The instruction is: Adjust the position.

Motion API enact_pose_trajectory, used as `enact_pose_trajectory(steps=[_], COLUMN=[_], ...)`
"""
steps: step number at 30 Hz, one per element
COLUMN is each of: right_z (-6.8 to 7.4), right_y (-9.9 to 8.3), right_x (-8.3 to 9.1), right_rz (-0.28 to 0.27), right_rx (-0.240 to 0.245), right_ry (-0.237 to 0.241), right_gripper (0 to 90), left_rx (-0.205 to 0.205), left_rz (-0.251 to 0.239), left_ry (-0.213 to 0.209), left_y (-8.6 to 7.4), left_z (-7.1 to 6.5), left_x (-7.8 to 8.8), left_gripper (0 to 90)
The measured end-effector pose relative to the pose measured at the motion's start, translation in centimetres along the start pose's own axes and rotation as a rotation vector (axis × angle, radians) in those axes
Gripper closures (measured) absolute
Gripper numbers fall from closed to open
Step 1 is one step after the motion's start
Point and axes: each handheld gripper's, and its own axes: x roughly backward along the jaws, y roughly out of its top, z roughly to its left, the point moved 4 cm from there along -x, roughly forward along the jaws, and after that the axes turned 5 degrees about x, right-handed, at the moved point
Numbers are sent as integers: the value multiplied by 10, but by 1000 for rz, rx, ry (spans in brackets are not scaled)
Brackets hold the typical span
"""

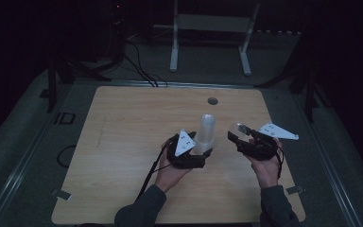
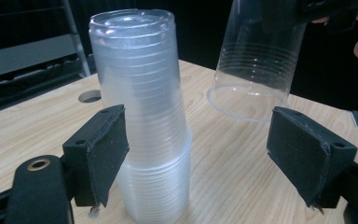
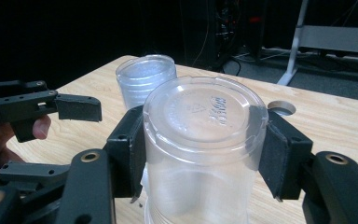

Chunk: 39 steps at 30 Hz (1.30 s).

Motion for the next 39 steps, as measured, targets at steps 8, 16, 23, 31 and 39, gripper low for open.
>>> enact_pose_trajectory(steps=[8,16,23,31,39], right_z=[2,3,4,3,3], right_y=[-4,-10,-12,-12,-13], right_x=[2,0,-1,-1,-1], right_rz=[-19,-13,-18,-30,-38], right_rx=[-36,-65,-85,-117,-163], right_ry=[20,38,59,79,111], right_gripper=[408,409,409,409,411], left_rx=[-10,-31,-54,-73,-83], left_rz=[-3,4,-1,-11,2], left_ry=[-17,-50,-75,-96,-105], left_y=[3,4,7,9,9], left_z=[-5,-13,-20,-26,-33], left_x=[-3,-7,-11,-14,-23], left_gripper=[207,214,213,189,149])
